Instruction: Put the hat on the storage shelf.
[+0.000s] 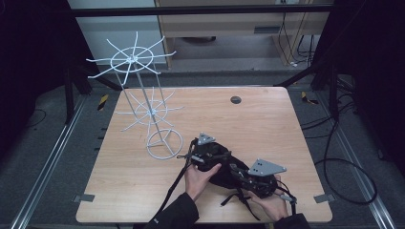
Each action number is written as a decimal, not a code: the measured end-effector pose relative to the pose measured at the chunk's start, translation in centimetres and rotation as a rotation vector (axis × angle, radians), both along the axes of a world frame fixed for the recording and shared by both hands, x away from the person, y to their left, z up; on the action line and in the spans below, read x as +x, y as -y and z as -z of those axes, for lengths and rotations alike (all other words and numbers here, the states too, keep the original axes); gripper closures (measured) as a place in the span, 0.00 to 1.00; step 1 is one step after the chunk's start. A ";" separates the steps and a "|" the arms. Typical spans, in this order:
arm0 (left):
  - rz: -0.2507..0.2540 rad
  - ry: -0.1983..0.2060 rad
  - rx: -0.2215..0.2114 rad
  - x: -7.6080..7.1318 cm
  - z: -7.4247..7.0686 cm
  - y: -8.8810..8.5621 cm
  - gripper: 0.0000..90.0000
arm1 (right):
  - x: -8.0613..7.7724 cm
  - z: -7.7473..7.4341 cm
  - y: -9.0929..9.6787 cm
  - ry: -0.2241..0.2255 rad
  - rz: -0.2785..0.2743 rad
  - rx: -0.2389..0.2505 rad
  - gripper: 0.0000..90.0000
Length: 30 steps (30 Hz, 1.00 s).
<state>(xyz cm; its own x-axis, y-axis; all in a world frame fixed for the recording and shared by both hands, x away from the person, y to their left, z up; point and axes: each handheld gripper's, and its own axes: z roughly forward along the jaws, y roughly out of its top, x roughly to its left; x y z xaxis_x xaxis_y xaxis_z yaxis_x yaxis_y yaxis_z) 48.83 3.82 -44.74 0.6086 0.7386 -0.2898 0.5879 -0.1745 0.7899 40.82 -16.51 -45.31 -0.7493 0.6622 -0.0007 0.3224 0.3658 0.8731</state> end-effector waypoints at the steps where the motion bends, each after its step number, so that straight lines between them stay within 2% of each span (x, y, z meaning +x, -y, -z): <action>1: -0.006 -0.006 -0.002 0.1 0.1 0.0 0.48 | 0.0 0.0 0.0 -0.005 -0.005 0.001 0.90; 6: -0.004 -0.022 0.006 0.0 0.5 0.4 0.50 | 0.1 0.2 -0.2 -0.020 -0.014 -0.010 0.88; 8: 0.010 -0.041 0.004 0.0 0.9 0.6 0.51 | 0.1 0.4 -0.4 -0.021 -0.022 -0.017 0.88; 11: 0.018 -0.041 0.009 -0.1 1.0 0.7 0.53 | 0.1 0.5 -0.5 -0.024 -0.027 -0.029 0.88; 14: 0.029 -0.044 0.016 -0.2 1.0 0.8 0.64 | 0.2 0.7 -0.6 -0.031 -0.036 -0.031 0.86; 16: 0.035 -0.038 0.019 -0.3 0.9 1.0 0.72 | 0.2 0.8 -0.8 -0.047 -0.034 -0.034 0.80; 17: 0.045 -0.042 0.044 -0.1 0.9 1.3 0.75 | 0.2 0.8 -0.8 -0.057 -0.034 -0.027 0.79; 18: 0.045 -0.042 0.044 -0.1 0.9 1.3 0.79 | 0.2 0.8 -0.8 -0.057 -0.034 -0.027 0.79; 19: 0.050 -0.028 0.070 0.0 0.7 1.4 0.82 | 0.1 0.4 -0.6 -0.069 -0.039 0.016 0.73; 21: 0.058 -0.022 0.085 0.1 0.4 1.5 0.84 | 0.0 0.1 -0.5 -0.063 -0.039 0.031 0.71; 23: 0.061 -0.010 0.079 0.0 0.1 1.3 0.89 | -0.4 -0.6 0.3 -0.043 -0.025 0.062 0.66; 25: 0.073 0.009 0.067 -0.1 -0.2 1.1 0.90 | -0.5 -0.8 0.6 -0.034 -0.014 0.059 0.65; 28: 0.099 0.029 0.048 -0.3 -0.8 0.8 0.91 | -0.5 -1.3 2.8 0.001 0.069 0.101 0.61; 30: 0.106 0.040 0.041 -0.4 -1.1 0.7 0.92 | -0.4 -1.3 3.2 0.006 0.086 0.105 0.61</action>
